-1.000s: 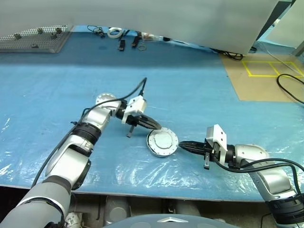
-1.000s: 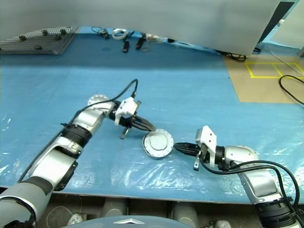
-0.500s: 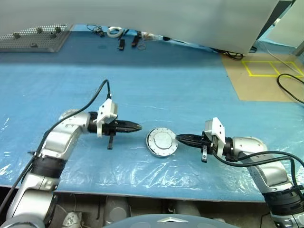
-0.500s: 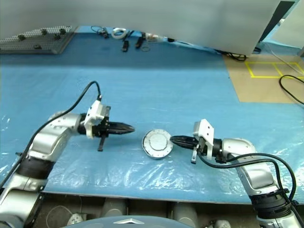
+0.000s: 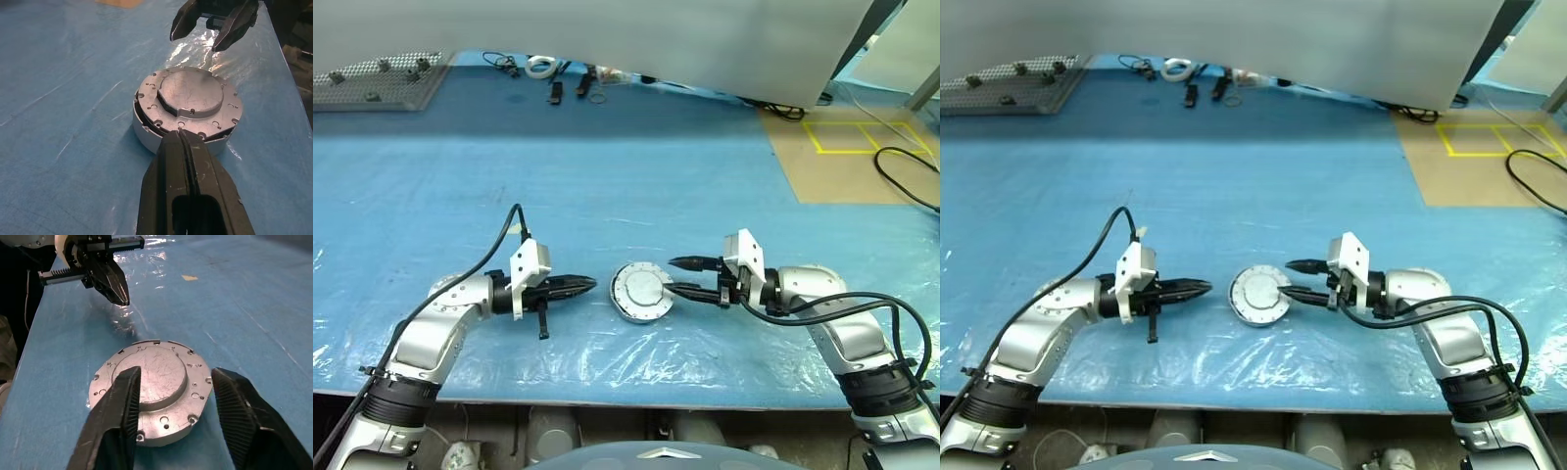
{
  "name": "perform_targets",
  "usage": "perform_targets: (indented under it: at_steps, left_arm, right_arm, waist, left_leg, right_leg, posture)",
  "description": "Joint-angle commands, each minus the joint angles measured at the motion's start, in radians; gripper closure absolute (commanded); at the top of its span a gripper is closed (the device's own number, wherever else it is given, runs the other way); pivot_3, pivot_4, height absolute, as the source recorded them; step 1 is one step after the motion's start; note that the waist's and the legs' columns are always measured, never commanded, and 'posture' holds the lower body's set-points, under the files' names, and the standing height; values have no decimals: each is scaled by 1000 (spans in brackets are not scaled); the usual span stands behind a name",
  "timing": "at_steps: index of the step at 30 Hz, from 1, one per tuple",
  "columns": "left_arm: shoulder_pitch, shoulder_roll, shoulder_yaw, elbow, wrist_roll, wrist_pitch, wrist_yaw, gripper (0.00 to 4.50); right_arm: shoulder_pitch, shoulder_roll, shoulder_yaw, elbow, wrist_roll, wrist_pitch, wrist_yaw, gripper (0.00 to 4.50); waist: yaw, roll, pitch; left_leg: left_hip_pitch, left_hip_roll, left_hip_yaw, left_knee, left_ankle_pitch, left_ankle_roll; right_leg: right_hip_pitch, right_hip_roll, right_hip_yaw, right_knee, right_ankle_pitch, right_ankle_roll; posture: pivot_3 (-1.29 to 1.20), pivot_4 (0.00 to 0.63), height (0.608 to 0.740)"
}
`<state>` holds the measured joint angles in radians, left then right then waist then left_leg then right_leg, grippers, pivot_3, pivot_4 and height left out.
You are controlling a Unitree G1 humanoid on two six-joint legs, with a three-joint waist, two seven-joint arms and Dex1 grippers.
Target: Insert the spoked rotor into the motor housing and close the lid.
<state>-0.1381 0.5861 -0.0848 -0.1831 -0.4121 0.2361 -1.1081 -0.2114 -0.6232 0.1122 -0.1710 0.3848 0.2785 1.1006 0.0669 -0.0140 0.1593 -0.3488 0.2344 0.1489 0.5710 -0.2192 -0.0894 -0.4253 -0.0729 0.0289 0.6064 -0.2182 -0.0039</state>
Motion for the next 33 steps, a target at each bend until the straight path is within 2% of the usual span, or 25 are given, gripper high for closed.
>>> perform_targets:
  at_steps: [1, 4, 12, 19, 33]
  left_arm:
    - [31, 20, 20, -65, -32, -39, -39, 4500]
    - [34, 18, 32, -68, -48, -44, -45, 4500]
    - [23, 34, 23, -40, -13, -82, -51, 4500]
    - [37, 27, 17, -67, -22, -73, -36, 4500]
    - [61, 37, 32, -91, -28, -65, -15, 4500]
  right_arm:
    - [-23, 6, 8, 4, 3, -31, 29, 979]
    - [-34, 6, 24, 7, 24, -12, 63, 31]
    - [-76, 20, 112, 30, -16, -7, 107, 31]
    - [-131, 53, 137, 102, -67, -61, 104, 31]
    - [-122, 84, 156, 169, -118, -72, 87, 31]
  waist:
    - [-1, 0, 0]
    - [-1, 0, 0]
    - [0, 0, 0]
    - [-1, 0, 0]
    - [-1, 0, 0]
  left_leg:
    - [0, 0, 0, 0, 0, 0]
    - [0, 0, 0, 0, 0, 0]
    - [1, 0, 0, 1, 0, 0]
    - [1, 0, 0, 1, 0, 0]
    - [1, 0, 0, 2, 0, 0]
  right_leg:
    - [0, 0, 0, 0, 0, 0]
    - [0, 0, 0, 0, 0, 0]
    - [0, 0, 0, 1, 0, 0]
    - [-1, 0, 0, 1, 0, 0]
    - [0, 0, 0, 2, 0, 0]
  posture:
    - [0, 150, 740]
    - [0, 150, 740]
    - [0, 150, 740]
    - [0, 150, 740]
    - [0, 150, 740]
